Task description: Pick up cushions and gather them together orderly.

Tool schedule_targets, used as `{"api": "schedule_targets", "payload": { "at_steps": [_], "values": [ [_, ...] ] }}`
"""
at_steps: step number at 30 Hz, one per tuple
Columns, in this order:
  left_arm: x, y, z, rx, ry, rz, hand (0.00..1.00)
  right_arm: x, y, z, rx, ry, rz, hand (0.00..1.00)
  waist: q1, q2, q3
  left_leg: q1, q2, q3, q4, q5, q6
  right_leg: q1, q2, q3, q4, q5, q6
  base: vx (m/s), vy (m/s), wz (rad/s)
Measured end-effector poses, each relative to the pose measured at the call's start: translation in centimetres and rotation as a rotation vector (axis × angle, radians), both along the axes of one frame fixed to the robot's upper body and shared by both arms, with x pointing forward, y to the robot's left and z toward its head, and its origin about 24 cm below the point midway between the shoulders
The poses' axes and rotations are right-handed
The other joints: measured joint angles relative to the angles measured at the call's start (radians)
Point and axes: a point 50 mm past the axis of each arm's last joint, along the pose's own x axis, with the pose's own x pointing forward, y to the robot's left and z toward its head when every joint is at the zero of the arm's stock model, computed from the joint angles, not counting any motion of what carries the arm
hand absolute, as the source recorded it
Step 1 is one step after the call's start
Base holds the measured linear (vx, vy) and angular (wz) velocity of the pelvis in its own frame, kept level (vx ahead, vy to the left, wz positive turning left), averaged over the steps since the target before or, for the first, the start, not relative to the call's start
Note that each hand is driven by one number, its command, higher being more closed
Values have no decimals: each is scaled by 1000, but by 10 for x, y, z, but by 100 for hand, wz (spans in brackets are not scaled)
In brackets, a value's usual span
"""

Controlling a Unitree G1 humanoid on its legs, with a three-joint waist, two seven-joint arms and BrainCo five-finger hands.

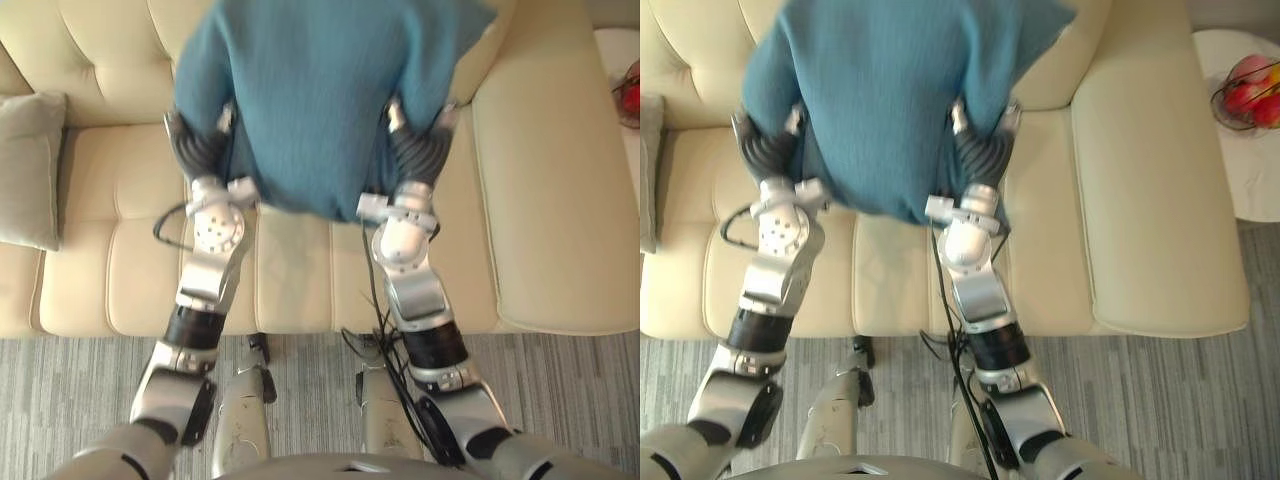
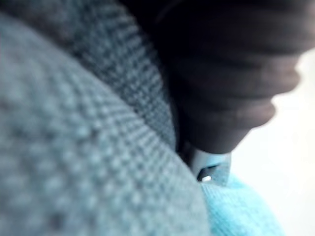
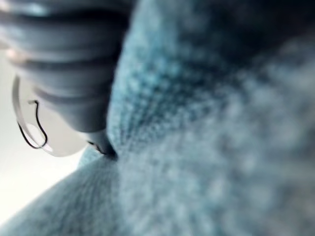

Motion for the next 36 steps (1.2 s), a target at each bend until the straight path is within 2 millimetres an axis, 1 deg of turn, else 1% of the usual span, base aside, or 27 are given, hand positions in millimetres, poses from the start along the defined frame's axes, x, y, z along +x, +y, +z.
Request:
{"api": "schedule_targets", "payload": {
  "at_steps": [1, 2, 3, 5, 6, 9, 10, 12, 15, 16, 17, 18, 20, 21, 22, 23, 25, 26, 27, 28, 29, 30, 31, 32, 34, 36],
  "values": [
    [2, -4, 19, 18, -52, 10, 100, 0, -2, 15, 14, -54, -33, 100, 1, 10, 10, -1, -4, -1, -36, 23, -1, -15, -1, -9, 4, 0, 0, -44, -10, 14],
    [3, -5, 28, 21, -78, 11, 100, -1, -3, 23, 22, -80, -46, 100, 2, 14, 14, -2, -5, -1, -54, 35, 0, -26, -1, -10, 7, 0, 0, -67, -21, 13],
    [3, -9, 56, 33, -151, 16, 100, -2, -5, 44, 55, -146, -68, 100, 3, 23, 19, -18, -9, -2, -96, 67, -1, -62, 1, -13, 15, 0, 1, -54, -20, 7],
    [4, -12, 83, 48, -214, 27, 100, -1, -8, 65, 87, -201, -86, 100, 1, 35, 32, -38, -14, -10, -124, 92, 0, -94, 1, -19, 27, 0, 1, -44, -14, 13],
    [5, -17, 101, 52, -247, 24, 0, 1, -11, 78, 112, -228, -109, 0, 2, 42, 38, -65, -17, -23, -124, 101, 1, -122, -3, -25, 40, -2, 3, -34, -1, 18],
    [7, -26, 123, 64, -273, 15, 0, 7, -19, 97, 156, -240, -155, 0, -2, 56, 48, -107, -21, -39, -124, 122, 3, -163, -12, -46, 77, -19, 13, -23, 9, 27],
    [9, -27, 127, 69, -267, 17, 0, 12, -21, 101, 170, -226, -167, 0, 0, 59, 50, -123, -22, -46, -124, 127, 2, -184, -13, -53, 97, -31, 8, -17, 4, 19],
    [12, -27, 130, 68, -258, 22, 0, 18, -22, 104, 167, -210, -178, 0, 0, 62, 65, -128, -22, -53, -124, 131, -3, -193, -13, -61, 116, -43, 9, -9, -3, 16],
    [19, -20, 131, 40, -224, 46, 0, 29, -21, 112, 185, -171, -182, 0, 5, 61, 68, -180, -18, -55, -125, 143, -5, -252, -11, -68, 141, -52, 6, -25, -18, 10],
    [22, -18, 131, 27, -209, 50, 0, 35, -22, 116, 194, -148, -176, 0, 6, 61, 68, -208, -18, -58, -124, 155, -14, -276, -11, -71, 143, -52, 5, -37, -22, 10],
    [24, -18, 130, 5, -192, 47, 0, 41, -25, 118, 191, -117, -173, 0, 6, 61, 71, -229, -17, -60, -124, 160, -10, -294, -12, -76, 144, -50, 6, -36, -19, 15],
    [26, -18, 129, -9, -178, 46, 0, 50, -30, 117, 178, -72, -181, 0, 6, 61, 94, -235, -16, -65, -124, 165, -13, -298, -12, -84, 151, -49, 7, -31, -13, 18],
    [31, -22, 123, -22, -141, 23, 0, 61, -39, 110, 176, 4, -170, 0, 5, 61, 115, -254, -17, -72, -124, 185, -28, -312, -15, -96, 167, -53, 1, -36, -22, 19],
    [35, -22, 118, -39, -109, 15, 0, 69, -42, 106, 171, 51, -160, 0, 6, 61, 125, -264, -14, -73, -124, 188, -28, -323, -13, -99, 172, -54, 1, -37, -34, 8],
    [38, -20, 115, -48, -92, 14, 0, 72, -41, 104, 171, 72, -147, 0, 6, 61, 135, -265, -13, -73, -124, 188, -28, -329, -13, -99, 177, -55, -1, -45, -60, -2],
    [42, -18, 109, -71, -56, 7, 0, 76, -40, 101, 153, 107, -119, 0, 4, 61, 148, -276, -13, -71, -124, 192, -32, -348, -12, -93, 191, -60, 0, -37, -57, -2],
    [44, -16, 104, -92, -39, -7, 0, 80, -40, 100, 124, 134, -108, 0, -1, 60, 161, -296, -13, -70, -124, 197, -39, -371, -12, -92, 195, -64, -6, -32, -49, -1],
    [45, -16, 102, -101, -34, -9, 0, 81, -41, 100, 120, 138, -106, 0, -1, 59, 163, -306, -12, -71, -124, 198, -38, -383, -12, -92, 199, -63, -6, -47, -56, -2],
    [46, -14, 98, -104, -22, -9, 0, 81, -45, 103, 107, 135, -100, 0, -3, 60, 186, -317, -7, -70, -125, 166, -59, -398, -6, -93, 208, -63, -5, -59, -64, -2],
    [48, -12, 91, -105, -2, -8, 0, 80, -48, 105, 97, 130, -96, 0, -7, 61, 208, -324, -6, -68, -125, 137, -42, -404, -3, -93, 206, -55, 2, -50, -53, 1],
    [50, -11, 86, -107, 10, -9, 0, 79, -48, 106, 96, 127, -95, 0, -9, 60, 213, -329, -6, -66, -125, 133, -46, -409, -4, -93, 206, -53, 3, -40, -53, 0],
    [53, -8, 71, -117, 51, -2, 0, 76, -50, 111, 98, 100, -92, 0, -10, 59, 236, -333, -4, -54, -125, 132, -48, -417, -5, -90, 209, -49, 4, -23, -45, -1],
    [54, -6, 65, -118, 64, 2, 0, 74, -51, 113, 98, 91, -90, 0, -11, 60, 242, -333, -5, -52, -125, 135, -49, -419, -5, -88, 211, -50, 4, -27, -74, -6],
    [54, -3, 57, -119, 80, 10, 0, 72, -51, 115, 102, 75, -86, 0, -11, 59, 248, -336, -5, -47, -125, 152, -37, -429, -5, -84, 222, -58, 4, -5, -72, 0],
    [54, -1, 48, -125, 89, 15, 0, 68, -51, 118, 121, 48, -63, 0, -22, 57, 250, -349, -13, -40, -124, 165, -21, -459, -11, -76, 256, -80, 6, 2, -70, 7],
    [54, 0, 44, -128, 89, 19, 0, 67, -52, 115, 133, 40, -52, 0, -24, 49, 254, -349, -16, -30, -124, 166, -20, -473, -12, -67, 276, -92, 6, -6, -89, 1]
  ]
}}
